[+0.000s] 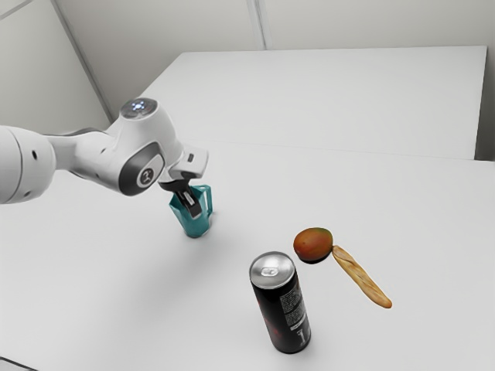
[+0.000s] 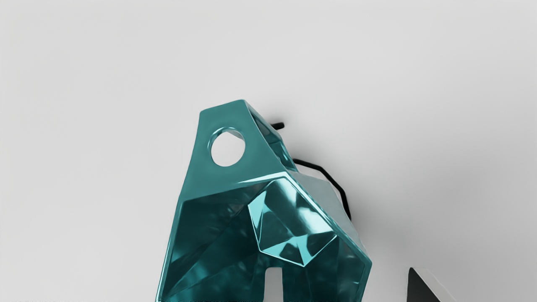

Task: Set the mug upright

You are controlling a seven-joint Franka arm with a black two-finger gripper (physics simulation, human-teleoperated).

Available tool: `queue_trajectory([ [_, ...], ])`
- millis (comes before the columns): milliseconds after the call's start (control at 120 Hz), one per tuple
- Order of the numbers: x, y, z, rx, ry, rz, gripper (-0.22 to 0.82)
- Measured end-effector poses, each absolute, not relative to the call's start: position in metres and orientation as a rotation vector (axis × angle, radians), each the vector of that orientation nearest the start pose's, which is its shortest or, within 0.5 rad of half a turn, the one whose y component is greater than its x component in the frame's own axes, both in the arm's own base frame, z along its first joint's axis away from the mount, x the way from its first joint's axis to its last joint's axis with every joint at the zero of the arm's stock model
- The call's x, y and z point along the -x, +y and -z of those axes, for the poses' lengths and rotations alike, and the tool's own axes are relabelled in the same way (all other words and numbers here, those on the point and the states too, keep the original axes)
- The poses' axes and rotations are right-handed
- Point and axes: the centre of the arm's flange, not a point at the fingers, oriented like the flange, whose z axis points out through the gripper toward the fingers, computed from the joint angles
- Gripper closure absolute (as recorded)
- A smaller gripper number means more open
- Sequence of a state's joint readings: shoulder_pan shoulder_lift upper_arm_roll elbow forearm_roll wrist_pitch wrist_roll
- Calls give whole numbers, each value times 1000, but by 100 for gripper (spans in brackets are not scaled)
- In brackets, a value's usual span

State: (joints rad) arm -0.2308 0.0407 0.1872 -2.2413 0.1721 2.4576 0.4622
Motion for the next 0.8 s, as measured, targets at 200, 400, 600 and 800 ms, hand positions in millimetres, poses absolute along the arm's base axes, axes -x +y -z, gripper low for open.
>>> queue_trajectory([
  [200,-546,-25,-393,2819,911,279,29],
  [400,-574,-26,-466,2785,877,409,21],
  [600,-606,-25,-542,2839,798,405,9],
  [800,-627,1,-566,3002,622,226,3],
])
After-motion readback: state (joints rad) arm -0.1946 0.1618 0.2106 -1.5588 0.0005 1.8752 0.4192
